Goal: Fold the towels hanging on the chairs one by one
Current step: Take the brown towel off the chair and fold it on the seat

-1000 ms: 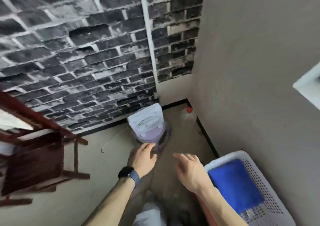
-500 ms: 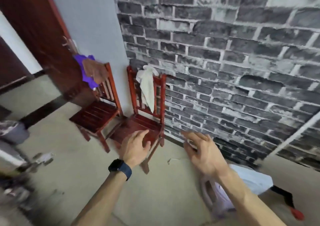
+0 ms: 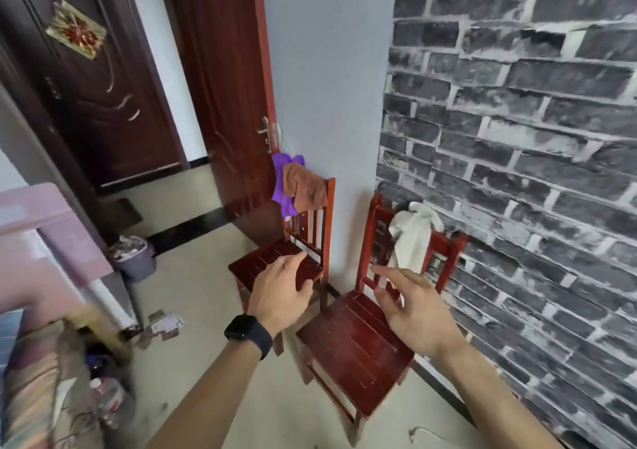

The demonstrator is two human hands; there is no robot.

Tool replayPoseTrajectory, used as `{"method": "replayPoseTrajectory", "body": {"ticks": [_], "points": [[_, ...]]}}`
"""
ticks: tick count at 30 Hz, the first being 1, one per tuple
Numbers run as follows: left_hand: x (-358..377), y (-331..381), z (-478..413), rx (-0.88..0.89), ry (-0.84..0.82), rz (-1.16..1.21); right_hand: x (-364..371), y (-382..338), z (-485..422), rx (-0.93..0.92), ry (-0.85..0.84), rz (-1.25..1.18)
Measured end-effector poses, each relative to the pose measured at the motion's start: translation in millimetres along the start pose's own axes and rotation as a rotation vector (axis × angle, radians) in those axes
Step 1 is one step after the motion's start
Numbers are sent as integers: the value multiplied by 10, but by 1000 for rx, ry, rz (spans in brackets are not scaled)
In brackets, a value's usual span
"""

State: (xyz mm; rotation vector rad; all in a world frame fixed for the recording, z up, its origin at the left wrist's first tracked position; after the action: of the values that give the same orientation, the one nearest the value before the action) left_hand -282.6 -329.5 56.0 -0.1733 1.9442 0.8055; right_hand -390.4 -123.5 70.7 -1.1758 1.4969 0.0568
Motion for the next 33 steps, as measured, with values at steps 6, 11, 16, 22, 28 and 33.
{"method": "replayPoseTrajectory", "body": {"ticks": [6, 11, 16, 22, 28, 33], "points": [[55, -537, -1193, -45, 58, -43, 653, -4, -1322, -51, -58, -14], [124, -931, -2201, -88, 64, -113, 1025, 37, -2405, -70, -76, -55], [247, -1351, -3058, -100, 54, -179, 1500, 173, -3313, -34, -134, -80], [551, -1935, -4070, -70, 17, -192, 2174, 275, -4364, 14, -175, -6], [1260, -2628, -5420, 63, -104, -225, 3186, 527, -5537, 176, -217, 127], [2131, -3080, -6413, 245, -324, -322, 3966, 902, -6303, 387, -221, 272]]}}
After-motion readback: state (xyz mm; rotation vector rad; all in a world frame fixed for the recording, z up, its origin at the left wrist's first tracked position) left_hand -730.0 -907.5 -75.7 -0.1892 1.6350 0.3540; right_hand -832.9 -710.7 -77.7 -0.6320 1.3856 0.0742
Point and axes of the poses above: each hand's wrist, its own z-axis away from the middle knuckle, its own x-axis out of the palm, y = z × x, the point moved 10 cm from there along -z, towards the middle knuckle, and after that the axes turned 8 degrees about y, right-handed, at the moved point
